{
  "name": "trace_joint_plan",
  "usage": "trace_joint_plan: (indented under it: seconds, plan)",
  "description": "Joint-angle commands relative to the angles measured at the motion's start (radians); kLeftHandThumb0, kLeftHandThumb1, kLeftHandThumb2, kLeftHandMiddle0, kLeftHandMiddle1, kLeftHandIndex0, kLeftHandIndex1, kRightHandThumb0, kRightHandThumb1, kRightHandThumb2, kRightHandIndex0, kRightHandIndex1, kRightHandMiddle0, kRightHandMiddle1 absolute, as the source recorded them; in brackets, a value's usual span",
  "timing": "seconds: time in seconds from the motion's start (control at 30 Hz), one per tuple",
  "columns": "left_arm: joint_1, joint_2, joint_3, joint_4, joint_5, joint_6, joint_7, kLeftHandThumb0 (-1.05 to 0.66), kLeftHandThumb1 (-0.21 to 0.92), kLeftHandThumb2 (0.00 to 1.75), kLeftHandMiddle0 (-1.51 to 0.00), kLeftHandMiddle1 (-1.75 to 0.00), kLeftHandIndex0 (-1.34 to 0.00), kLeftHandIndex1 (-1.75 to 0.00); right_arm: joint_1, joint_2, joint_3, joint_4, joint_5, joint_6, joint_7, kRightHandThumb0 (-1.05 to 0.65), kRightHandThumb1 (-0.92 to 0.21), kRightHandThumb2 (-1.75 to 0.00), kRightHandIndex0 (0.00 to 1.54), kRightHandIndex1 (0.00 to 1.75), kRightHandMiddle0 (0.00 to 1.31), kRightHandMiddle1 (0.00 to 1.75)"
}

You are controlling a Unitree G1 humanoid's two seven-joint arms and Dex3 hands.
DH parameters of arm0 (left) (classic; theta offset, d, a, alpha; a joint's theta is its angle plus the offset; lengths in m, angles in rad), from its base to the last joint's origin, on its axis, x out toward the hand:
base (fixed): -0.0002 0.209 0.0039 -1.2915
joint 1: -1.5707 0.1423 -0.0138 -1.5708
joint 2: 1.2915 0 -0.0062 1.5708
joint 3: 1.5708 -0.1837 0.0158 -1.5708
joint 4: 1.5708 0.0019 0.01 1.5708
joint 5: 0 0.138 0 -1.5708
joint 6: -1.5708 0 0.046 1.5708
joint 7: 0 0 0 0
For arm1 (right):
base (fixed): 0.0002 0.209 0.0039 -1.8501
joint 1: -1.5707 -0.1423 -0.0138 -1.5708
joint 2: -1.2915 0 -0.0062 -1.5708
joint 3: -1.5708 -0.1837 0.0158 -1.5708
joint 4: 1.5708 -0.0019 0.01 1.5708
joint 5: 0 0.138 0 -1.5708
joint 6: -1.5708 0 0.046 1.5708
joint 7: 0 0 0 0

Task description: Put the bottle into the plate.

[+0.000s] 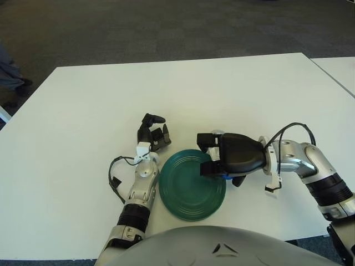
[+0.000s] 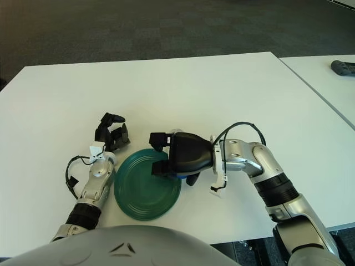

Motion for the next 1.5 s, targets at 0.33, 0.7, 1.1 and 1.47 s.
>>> trace_joint_plan:
  seconds: [0.33, 0.7, 1.1, 1.47]
  plan:
    - [-0.014, -0.075, 0.003, 0.021, -0.011, 0.006, 0.007, -0.44, 0.44, 1.16, -1.24, -1.75, -0.52, -1.75, -0.046, -0.016, 0.053, -0.031, 0.014, 0.018, 0.038, -0.44, -0.44, -1.15, 1.24, 1.75, 0.53, 1.75]
    - [-0.020, -0.073, 0.003, 0.029, -0.011, 0.002, 0.004, -0.45, 0.43, 1.17, -1.22, -1.75, -0.53, -1.75, -0.076, -0.017, 0.085, -0.031, -0.004, 0.009, 0.067, -0.43, -0.47, -1.12, 1.24, 1.75, 0.49, 1.75]
    - [-0.023, -0.071, 0.008, 0.036, -0.027, -0.009, -0.009, -0.45, 0.42, 1.19, -1.23, -1.75, -0.54, -1.75, -0.016, 0.001, 0.034, -0.093, -0.034, 0.104, 0.059, -0.41, -0.61, -0.93, 0.87, 1.75, 0.39, 1.75]
    - [-0.027, -0.069, 0.011, 0.043, -0.031, -0.015, -0.008, -0.45, 0.42, 1.19, -1.22, -1.75, -0.53, -1.75, -0.124, -0.057, -0.053, 0.094, -0.127, -0.055, -0.131, -0.91, -0.91, -0.84, 0.14, 0.19, 0.01, 0.42]
